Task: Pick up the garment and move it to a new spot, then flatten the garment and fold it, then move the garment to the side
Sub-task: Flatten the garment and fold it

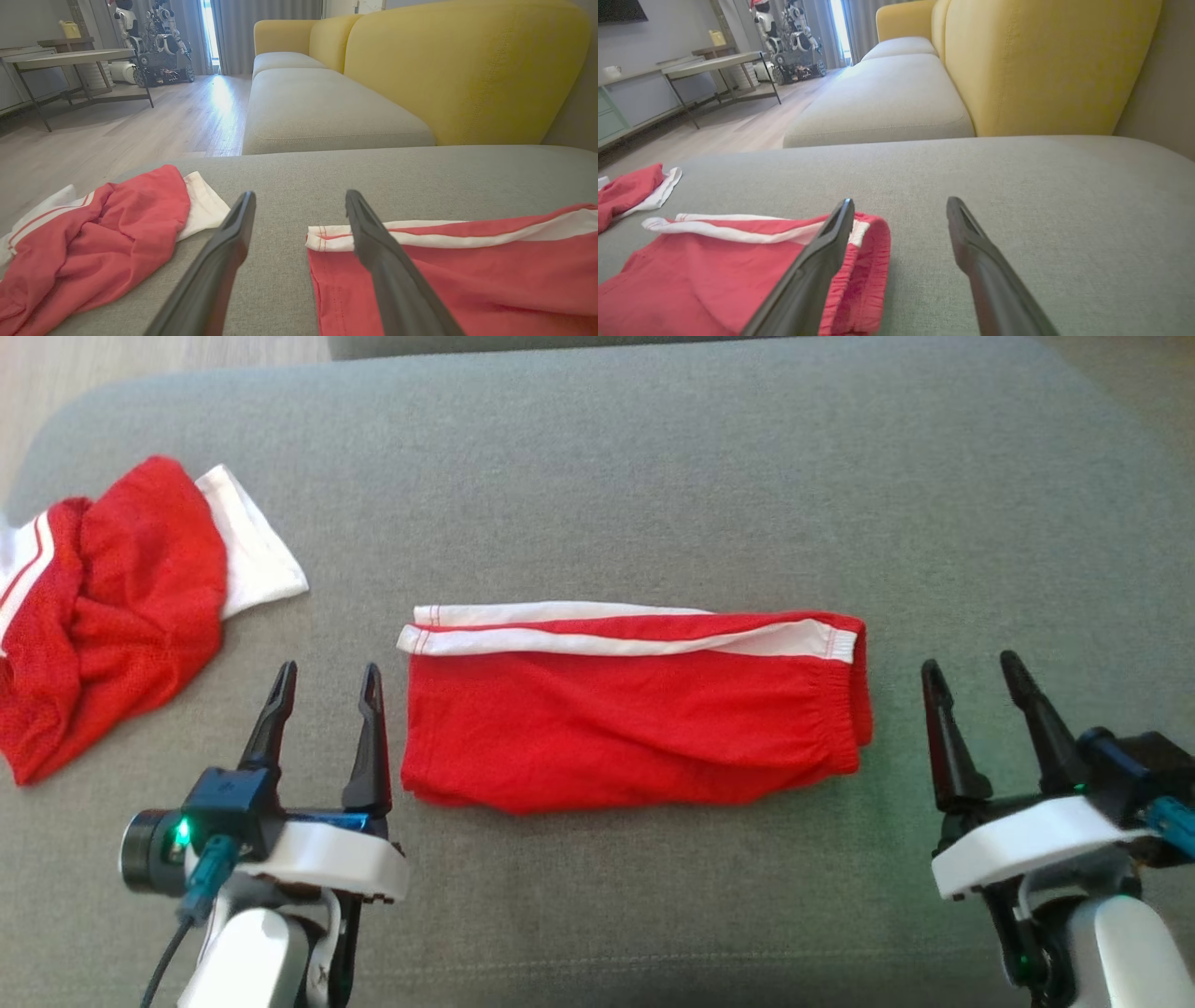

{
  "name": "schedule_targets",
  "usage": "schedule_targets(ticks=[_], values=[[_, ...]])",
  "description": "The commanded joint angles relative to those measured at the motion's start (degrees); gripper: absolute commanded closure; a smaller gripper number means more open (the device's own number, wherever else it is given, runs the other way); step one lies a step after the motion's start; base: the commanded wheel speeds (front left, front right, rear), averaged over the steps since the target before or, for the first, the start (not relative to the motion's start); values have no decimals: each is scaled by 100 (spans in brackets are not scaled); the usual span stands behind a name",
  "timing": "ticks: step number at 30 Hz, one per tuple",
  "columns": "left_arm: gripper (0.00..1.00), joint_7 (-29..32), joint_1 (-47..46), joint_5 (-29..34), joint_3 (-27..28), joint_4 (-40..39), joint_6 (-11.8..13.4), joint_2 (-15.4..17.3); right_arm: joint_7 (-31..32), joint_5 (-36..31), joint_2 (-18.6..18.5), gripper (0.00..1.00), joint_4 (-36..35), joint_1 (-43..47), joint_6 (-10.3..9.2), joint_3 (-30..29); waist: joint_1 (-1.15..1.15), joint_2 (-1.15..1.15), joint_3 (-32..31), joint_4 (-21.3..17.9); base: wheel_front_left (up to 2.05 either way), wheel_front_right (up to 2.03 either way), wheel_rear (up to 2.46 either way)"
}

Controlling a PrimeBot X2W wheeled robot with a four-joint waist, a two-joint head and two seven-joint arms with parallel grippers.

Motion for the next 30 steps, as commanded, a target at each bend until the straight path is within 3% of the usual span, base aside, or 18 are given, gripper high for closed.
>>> schedule_targets(ticks=[1, 9, 18, 25, 26, 27, 28, 29, 30], values=[[0, 14, -282, -12, 159, -191, -15, 73, 80, -2, -99, 0, -148, -101, 23, 151, 0, 0, 73, 49, 0, 0, 0], [0, -55, -635, -50, 117, -138, -57, -46, 458, 134, -218, 0, 525, -555, 23, 557, 0, 0, 450, 286, 0, 0, 0], [0, -121, -896, 11, 64, -80, -91, -98, 665, 124, -253, 0, 1181, -853, 23, 436, 0, 0, 732, 390, 0, 0, 0], [0, -156, -1046, 22, -23, 33, -152, -201, 871, 340, -256, 0, 1624, -1050, 23, 690, 0, 0, 863, 430, 0, 0, 0], [0, -160, -1057, 29, -34, 43, -154, -212, 907, 393, -267, 17, 1665, -1067, 23, 730, 0, 0, 872, 430, 0, 0, 0], [0, -163, -1065, 36, -44, 54, -158, -221, 945, 476, -265, 58, 1705, -1077, 23, 755, 0, 0, 876, 429, 0, 0, 0], [0, -166, -1070, 40, -51, 63, -163, -226, 981, 531, -280, 76, 1737, -1089, 23, 779, 0, 0, 880, 425, 0, 0, 0], [0, -168, -1075, 45, -56, 71, -167, -229, 1009, 586, -292, 100, 1762, -1098, 23, 790, 0, 0, 886, 420, 0, 0, 0], [0, -170, -1080, 48, -59, 78, -172, -231, 1048, 673, -293, 100, 1788, -1103, 23, 795, 0, 0, 891, 415, 0, 0, 0]])
